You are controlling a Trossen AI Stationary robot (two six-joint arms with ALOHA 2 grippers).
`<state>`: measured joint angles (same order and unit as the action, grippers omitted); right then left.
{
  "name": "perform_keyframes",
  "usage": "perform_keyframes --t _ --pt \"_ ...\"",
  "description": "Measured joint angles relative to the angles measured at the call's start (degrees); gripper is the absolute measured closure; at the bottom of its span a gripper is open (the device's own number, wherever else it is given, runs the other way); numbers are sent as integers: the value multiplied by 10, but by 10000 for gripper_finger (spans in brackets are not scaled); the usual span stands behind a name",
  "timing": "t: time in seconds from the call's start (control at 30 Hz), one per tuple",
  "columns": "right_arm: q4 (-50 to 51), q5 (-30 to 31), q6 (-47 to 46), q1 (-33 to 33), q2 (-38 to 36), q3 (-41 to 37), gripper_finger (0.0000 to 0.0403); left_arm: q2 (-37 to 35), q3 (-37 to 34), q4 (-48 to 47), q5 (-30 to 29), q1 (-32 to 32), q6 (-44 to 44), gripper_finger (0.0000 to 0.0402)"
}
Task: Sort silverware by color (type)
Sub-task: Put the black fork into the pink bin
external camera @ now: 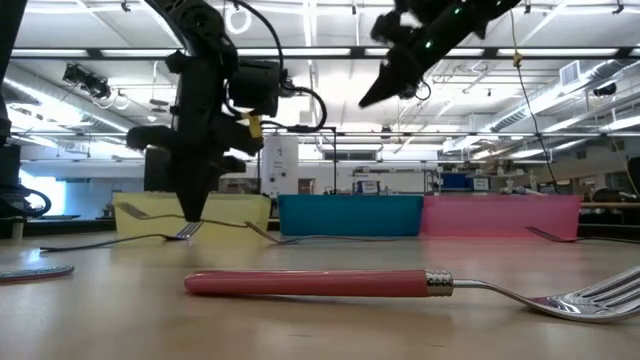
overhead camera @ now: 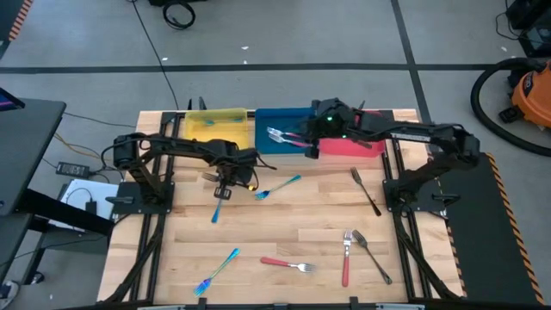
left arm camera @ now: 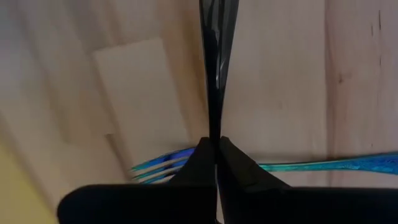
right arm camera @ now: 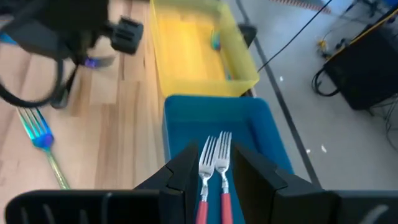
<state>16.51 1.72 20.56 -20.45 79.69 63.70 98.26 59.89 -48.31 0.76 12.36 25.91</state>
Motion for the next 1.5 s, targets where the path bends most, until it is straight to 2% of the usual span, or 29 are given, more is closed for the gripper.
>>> perform_keyframes --t 0.27,0.43,0.6,0.8,1.23,1.33,1.5 --pt "35 2 0 2 -85 0 302 -1 77 -43 -10 18 -10 401" --pt "64 2 -27 2 -123 0 302 -1 132 -24 -11 24 -10 401" --pt "99 -3 -72 2 -153 0 302 -1 180 44 -12 30 -10 401" --pt "155 -46 -118 6 -168 0 302 -1 190 144 -12 30 -11 401" --pt "230 -33 -203 63 -167 -9 302 0 190 343 -12 29 -47 401" --pt "216 -3 -215 86 -167 -27 302 0 190 388 -11 28 -61 401" --pt "134 97 -242 116 -166 -75 302 0 190 439 -11 28 -74 401"
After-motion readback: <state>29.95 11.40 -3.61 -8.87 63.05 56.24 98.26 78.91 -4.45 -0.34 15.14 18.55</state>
